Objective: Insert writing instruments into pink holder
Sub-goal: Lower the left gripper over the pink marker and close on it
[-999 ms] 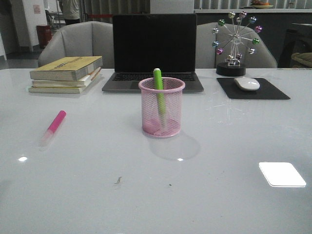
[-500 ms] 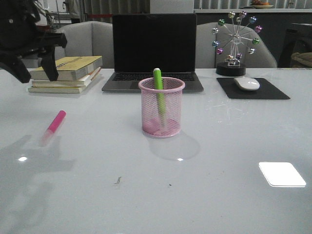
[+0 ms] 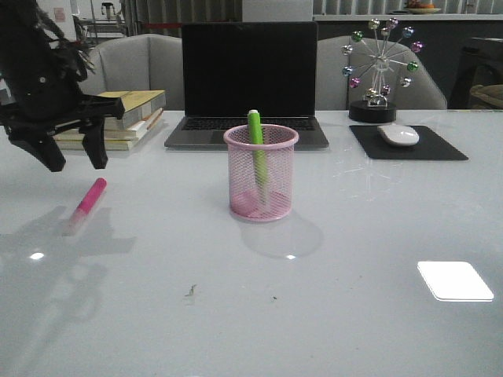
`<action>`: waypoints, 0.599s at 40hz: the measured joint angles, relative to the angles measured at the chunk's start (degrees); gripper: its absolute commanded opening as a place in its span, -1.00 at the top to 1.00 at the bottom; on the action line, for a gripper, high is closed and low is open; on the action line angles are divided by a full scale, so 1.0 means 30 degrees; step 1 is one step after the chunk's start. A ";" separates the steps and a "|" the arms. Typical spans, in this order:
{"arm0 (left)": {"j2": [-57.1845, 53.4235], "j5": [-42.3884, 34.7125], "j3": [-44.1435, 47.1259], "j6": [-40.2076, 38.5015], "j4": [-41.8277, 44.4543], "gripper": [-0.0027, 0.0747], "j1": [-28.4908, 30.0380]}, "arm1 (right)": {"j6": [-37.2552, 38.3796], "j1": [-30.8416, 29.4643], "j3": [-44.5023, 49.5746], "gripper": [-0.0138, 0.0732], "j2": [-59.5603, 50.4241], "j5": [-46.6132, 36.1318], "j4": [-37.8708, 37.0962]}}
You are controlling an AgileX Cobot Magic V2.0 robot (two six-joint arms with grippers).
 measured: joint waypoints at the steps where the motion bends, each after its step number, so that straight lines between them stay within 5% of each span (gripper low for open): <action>1: 0.0069 -0.0030 0.0000 0.0000 -0.0055 -0.22 -0.0152 | 0.0000 0.0000 0.0000 -0.17 0.0000 0.0000 0.0000; 24: 0.1473 -0.0711 -0.0078 0.0000 -0.0119 -0.16 -0.0929 | 0.0000 0.0000 0.0000 -0.17 0.0000 0.0030 0.0000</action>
